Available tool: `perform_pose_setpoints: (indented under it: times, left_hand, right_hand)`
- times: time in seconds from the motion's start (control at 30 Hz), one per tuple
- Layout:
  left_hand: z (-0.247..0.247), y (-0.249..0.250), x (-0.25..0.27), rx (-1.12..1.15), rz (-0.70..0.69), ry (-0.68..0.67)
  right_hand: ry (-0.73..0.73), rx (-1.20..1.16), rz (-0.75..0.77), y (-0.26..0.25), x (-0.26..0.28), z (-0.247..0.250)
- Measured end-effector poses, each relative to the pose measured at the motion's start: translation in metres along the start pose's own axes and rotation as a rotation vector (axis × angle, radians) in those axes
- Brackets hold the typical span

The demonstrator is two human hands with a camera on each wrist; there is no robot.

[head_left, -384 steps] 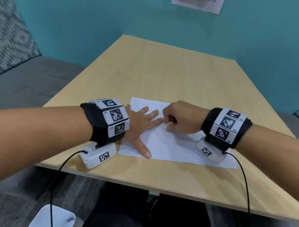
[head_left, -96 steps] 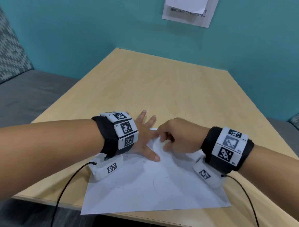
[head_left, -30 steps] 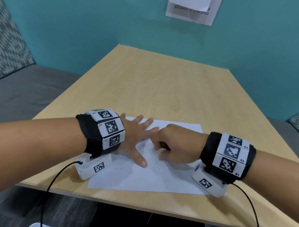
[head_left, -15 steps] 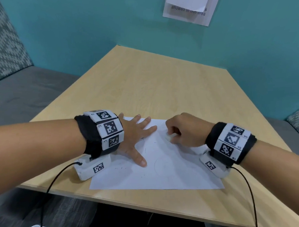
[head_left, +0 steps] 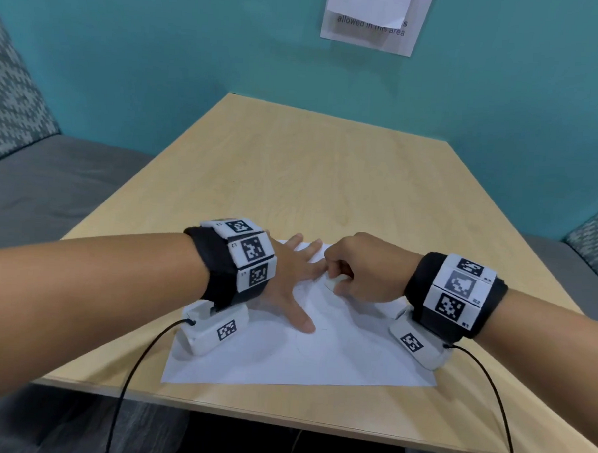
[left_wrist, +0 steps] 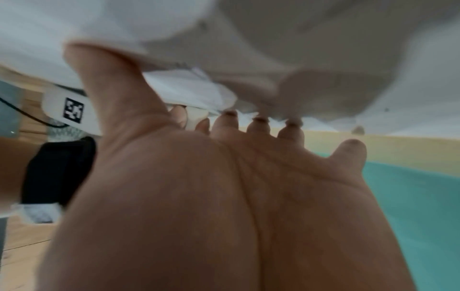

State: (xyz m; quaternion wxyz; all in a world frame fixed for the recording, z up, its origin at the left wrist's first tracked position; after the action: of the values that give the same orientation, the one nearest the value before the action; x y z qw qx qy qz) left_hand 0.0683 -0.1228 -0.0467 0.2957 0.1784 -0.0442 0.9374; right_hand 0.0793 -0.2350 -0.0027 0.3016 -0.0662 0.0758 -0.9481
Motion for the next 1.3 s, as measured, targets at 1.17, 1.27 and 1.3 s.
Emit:
perform_pose_setpoints:
  times: [1.17, 1.27, 1.3]
  left_hand:
    - [-0.004, -0.004, -0.005, -0.024, -0.007, 0.020]
    - [-0.006, -0.006, -0.006, -0.008, -0.013, 0.041]
    - [-0.005, -0.005, -0.006, -0.007, -0.022, 0.041]
  right_hand:
    - [0.021, 0.019, 0.034, 0.005, -0.004, 0.003]
    - [-0.002, 0.001, 0.071, -0.004, 0.001, -0.003]
    - [-0.044, -0.022, 0.121, -0.015, 0.007, -0.009]
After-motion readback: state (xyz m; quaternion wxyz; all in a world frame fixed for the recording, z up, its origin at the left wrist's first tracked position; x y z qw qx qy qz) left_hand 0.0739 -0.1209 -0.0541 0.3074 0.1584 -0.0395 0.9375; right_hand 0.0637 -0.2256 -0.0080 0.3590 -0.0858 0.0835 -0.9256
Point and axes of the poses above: each hand's wrist, its own x-axis away from the middle knuckle, its own z-axis out of the back of the hand, y = z × x, the point moved 6 cm from there along -x, towards the middle knuckle, and after that the axes turned 8 degrees about y, right-handed, at the moved point
